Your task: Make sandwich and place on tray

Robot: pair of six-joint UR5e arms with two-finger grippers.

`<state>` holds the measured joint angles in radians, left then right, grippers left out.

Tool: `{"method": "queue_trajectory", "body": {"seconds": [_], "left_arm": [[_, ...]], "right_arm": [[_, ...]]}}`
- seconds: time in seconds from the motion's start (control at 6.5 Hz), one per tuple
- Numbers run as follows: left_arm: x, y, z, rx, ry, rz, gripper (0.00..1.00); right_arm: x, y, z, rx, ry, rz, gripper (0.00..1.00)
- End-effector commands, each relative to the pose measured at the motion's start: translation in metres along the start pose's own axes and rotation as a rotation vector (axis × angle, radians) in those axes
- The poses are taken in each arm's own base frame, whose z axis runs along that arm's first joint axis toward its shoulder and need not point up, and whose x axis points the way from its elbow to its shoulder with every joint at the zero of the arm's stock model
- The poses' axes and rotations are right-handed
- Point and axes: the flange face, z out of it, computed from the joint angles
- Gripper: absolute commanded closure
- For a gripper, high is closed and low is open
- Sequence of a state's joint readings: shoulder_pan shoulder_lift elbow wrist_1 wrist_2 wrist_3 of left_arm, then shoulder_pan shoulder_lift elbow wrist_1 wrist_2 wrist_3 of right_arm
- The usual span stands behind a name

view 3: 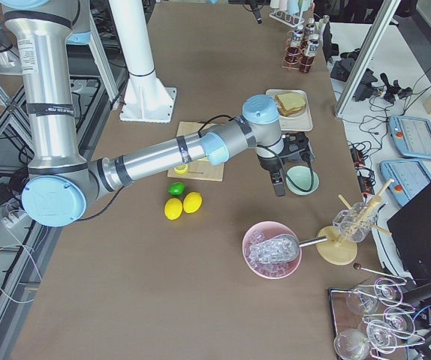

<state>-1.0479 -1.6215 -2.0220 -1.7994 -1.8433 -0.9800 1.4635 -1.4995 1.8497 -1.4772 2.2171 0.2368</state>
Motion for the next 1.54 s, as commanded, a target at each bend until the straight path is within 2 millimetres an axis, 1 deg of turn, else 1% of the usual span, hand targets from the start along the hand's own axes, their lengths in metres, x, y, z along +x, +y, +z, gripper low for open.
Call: {"method": "queue_trajectory", "body": {"seconds": [0.0, 0.15, 0.31, 0.46, 0.62, 0.77, 0.92, 1.08, 1.23, 1.38], "left_arm": [[-0.113, -0.022, -0.012, -0.096, -0.002, 0.104, 0.02], [-0.163, -0.03, -0.018, -0.132, 0.028, 0.15, 0.02], [-0.208, -0.041, -0.027, -0.162, 0.043, 0.174, 0.02], [-0.256, -0.049, -0.038, -0.196, 0.033, 0.205, 0.02], [-0.295, -0.048, -0.042, -0.25, 0.034, 0.219, 0.02], [-0.321, -0.042, -0.031, -0.299, 0.083, 0.209, 0.02], [-0.341, -0.028, -0.019, -0.331, 0.12, 0.176, 0.02], [-0.348, -0.018, -0.015, -0.343, 0.127, 0.161, 0.02], [-0.36, -0.007, -0.005, -0.366, 0.121, 0.14, 0.02], [-0.367, -0.004, 0.001, -0.38, 0.118, 0.12, 0.02]], "right_arm": [[0.048, 0.017, -0.007, -0.164, 0.037, -0.099, 0.01], [0.065, 0.031, -0.005, -0.22, 0.04, -0.113, 0.01], [0.086, 0.049, 0.0, -0.254, 0.027, -0.109, 0.01], [0.111, 0.071, 0.006, -0.273, 0.017, -0.064, 0.01], [0.124, 0.101, 0.015, -0.295, -0.022, -0.048, 0.01], [0.135, 0.111, 0.016, -0.303, -0.019, -0.026, 0.0], [0.144, 0.123, 0.026, -0.33, -0.023, 0.007, 0.0], [0.156, 0.133, 0.04, -0.351, -0.029, 0.024, 0.0], [0.165, 0.136, 0.049, -0.351, -0.036, 0.038, 0.0], [0.177, 0.141, 0.059, -0.343, -0.037, 0.043, 0.0]]}}
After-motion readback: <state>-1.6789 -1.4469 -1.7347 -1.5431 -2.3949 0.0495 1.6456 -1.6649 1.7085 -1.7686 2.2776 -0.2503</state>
